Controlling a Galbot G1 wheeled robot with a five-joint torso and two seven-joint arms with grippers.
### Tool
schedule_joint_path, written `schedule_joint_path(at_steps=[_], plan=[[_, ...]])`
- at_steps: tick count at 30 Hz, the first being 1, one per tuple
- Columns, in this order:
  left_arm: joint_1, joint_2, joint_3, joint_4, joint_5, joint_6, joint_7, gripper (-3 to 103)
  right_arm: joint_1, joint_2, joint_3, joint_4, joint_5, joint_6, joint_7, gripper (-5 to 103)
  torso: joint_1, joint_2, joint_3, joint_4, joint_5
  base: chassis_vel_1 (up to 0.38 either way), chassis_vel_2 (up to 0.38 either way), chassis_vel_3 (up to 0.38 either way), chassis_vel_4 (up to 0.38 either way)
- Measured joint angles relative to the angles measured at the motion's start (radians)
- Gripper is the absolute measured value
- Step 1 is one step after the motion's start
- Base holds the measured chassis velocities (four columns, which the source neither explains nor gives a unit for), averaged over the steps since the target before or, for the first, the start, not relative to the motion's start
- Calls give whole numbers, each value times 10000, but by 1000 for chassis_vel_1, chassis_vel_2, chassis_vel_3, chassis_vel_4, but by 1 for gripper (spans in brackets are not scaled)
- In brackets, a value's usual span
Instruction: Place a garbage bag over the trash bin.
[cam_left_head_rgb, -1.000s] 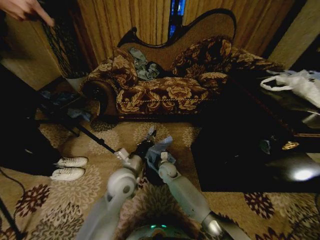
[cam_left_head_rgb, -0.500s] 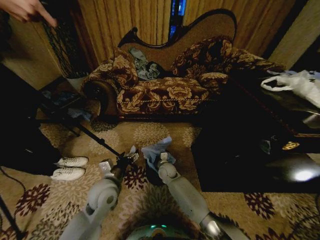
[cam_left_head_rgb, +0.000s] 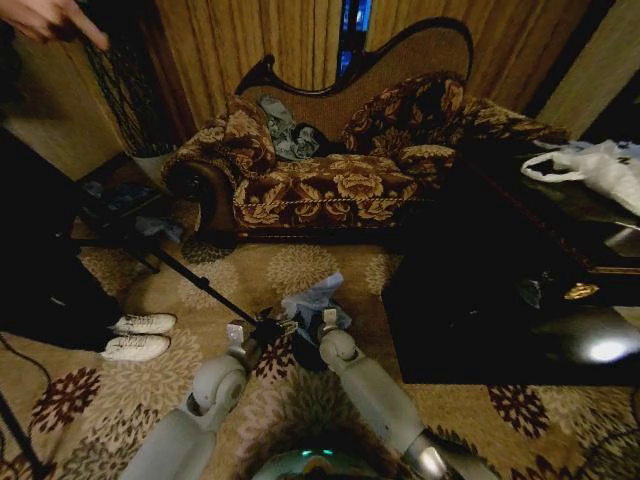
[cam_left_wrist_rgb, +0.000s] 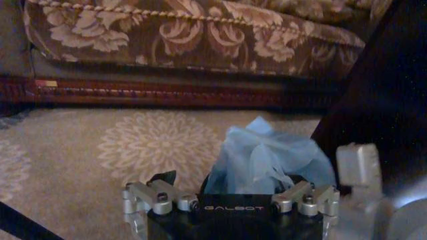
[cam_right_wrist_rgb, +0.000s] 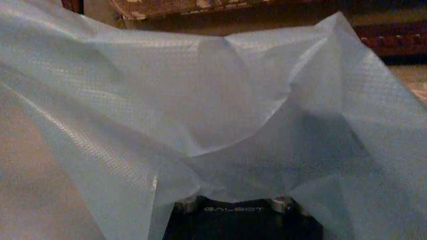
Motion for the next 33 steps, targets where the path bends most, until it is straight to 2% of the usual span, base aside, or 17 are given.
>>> schedule_joint_path(at_steps=[5, 11, 14, 15, 17, 19, 20, 22, 23, 25, 26, 28, 29, 32, 33], plan=[[-242, -93, 85, 354, 260, -210, 16, 100, -69, -25, 38, 9, -63, 83, -147, 0, 0, 0, 0, 0, 0, 0, 0, 0, 0], [-715, -418, 196, 924, 712, -843, 347, 99, -270, -134, 52, 43, -186, 201, -359, 0, 0, 0, 0, -1, 0, 0, 0, 0, 0], [-835, -520, 249, 1044, 742, -992, 415, 89, -293, -145, 38, 54, -212, 288, -416, 0, 0, 0, 0, -1, 0, 0, 0, 0, 0], [-869, -569, 271, 1064, 741, -1014, 422, 78, -299, -145, 21, 66, -219, 359, -441, 0, 0, 0, 0, 0, 1, 0, 0, 0, 0], [-873, -597, 277, 1068, 736, -1020, 422, 78, -305, -145, 12, 80, -220, 385, -461, 0, 0, 0, 0, 0, 1, 0, 0, 0, 0], [-852, -631, 286, 1084, 720, -1050, 423, 68, -319, -147, -17, 122, -222, 458, -507, 0, 0, 0, 0, 0, 1, 0, 0, 0, 0], [-852, -631, 286, 1084, 720, -1050, 423, 68, -319, -147, -17, 122, -222, 458, -507, 0, 0, 0, 0, 0, 1, 0, 0, 0, 0], [-800, -654, 290, 1125, 704, -1135, 425, 57, -325, -147, -33, 151, -223, 543, -557, 0, -1, 0, -1, 0, 1, 0, 0, 0, 0], [-788, -666, 292, 1153, 700, -1176, 430, 57, -328, -147, -40, 157, -223, 589, -583, 0, 0, 0, -1, 0, 1, 0, 0, 0, 0], [-769, -708, 291, 1244, 698, -1285, 449, 45, -339, -153, -49, 208, -222, 699, -650, 0, 0, 0, -1, 0, 0, 0, 0, 0, 0], [-769, -708, 291, 1244, 698, -1285, 449, 45, -339, -153, -49, 208, -222, 699, -650, 0, 0, 0, -1, 0, 0, 0, 0, 0, 0], [-766, -748, 281, 1321, 699, -1359, 488, 34, -368, -181, -72, 296, -203, 764, -727, 0, 0, 0, -1, 0, 0, 0, 0, 0, 0], [-766, -748, 281, 1321, 699, -1359, 488, 34, -368, -181, -72, 296, -203, 764, -727, 0, 0, 0, -1, 0, 0, 0, 0, 0, 0], [-812, -820, 287, 1484, 703, -1443, 570, 19, -447, -224, -79, 427, -189, 913, -858, 0, 0, 0, -1, 0, 0, 0, 0, 0, 0], [-812, -820, 287, 1484, 703, -1443, 570, 19, -447, -224, -79, 427, -189, 913, -858, 0, 0, 0, -1, 0, 0, 0, 0, 0, 0]])
